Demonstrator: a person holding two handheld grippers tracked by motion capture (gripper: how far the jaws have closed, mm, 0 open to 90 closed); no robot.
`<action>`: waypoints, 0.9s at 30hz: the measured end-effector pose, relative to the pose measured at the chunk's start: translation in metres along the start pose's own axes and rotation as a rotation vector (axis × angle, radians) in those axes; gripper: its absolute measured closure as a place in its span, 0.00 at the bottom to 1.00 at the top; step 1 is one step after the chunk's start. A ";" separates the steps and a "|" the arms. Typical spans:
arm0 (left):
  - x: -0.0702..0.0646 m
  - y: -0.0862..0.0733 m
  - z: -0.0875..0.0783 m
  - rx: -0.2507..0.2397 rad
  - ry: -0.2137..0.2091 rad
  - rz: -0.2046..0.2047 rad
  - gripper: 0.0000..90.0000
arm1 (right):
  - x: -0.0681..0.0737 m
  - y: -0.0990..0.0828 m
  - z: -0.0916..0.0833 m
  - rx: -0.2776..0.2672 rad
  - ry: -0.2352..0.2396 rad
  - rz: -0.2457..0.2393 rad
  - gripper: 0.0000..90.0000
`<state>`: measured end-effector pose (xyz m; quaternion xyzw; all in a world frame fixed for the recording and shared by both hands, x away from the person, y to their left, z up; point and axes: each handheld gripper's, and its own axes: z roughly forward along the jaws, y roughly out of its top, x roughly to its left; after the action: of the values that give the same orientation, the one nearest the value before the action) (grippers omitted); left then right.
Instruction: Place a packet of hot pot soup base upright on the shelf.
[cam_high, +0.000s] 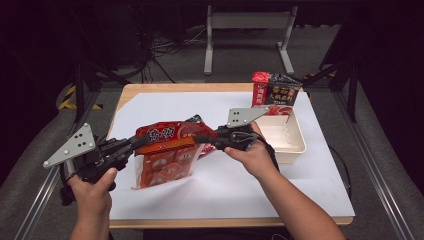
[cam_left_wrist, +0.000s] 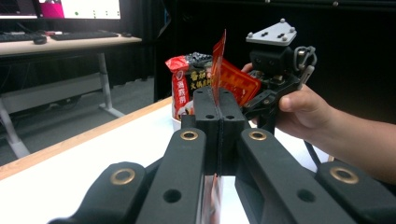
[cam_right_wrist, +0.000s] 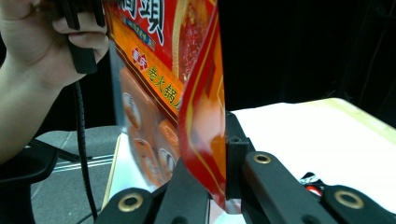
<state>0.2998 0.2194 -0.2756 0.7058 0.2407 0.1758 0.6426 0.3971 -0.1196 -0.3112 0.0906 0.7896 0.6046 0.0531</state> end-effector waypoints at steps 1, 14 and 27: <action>0.000 0.000 0.000 -0.001 0.005 -0.003 1.00 | 0.001 0.003 -0.002 0.003 -0.013 -0.007 1.00; 0.003 -0.003 0.007 0.001 0.052 -0.020 0.73 | 0.004 0.023 -0.026 0.032 -0.089 -0.037 1.00; 0.016 -0.010 0.009 0.022 0.099 -0.073 0.54 | -0.006 0.045 -0.071 0.044 -0.217 -0.012 1.00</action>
<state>0.3167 0.2216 -0.2871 0.6939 0.2997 0.1841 0.6284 0.3929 -0.1764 -0.2490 0.1520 0.7929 0.5732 0.1401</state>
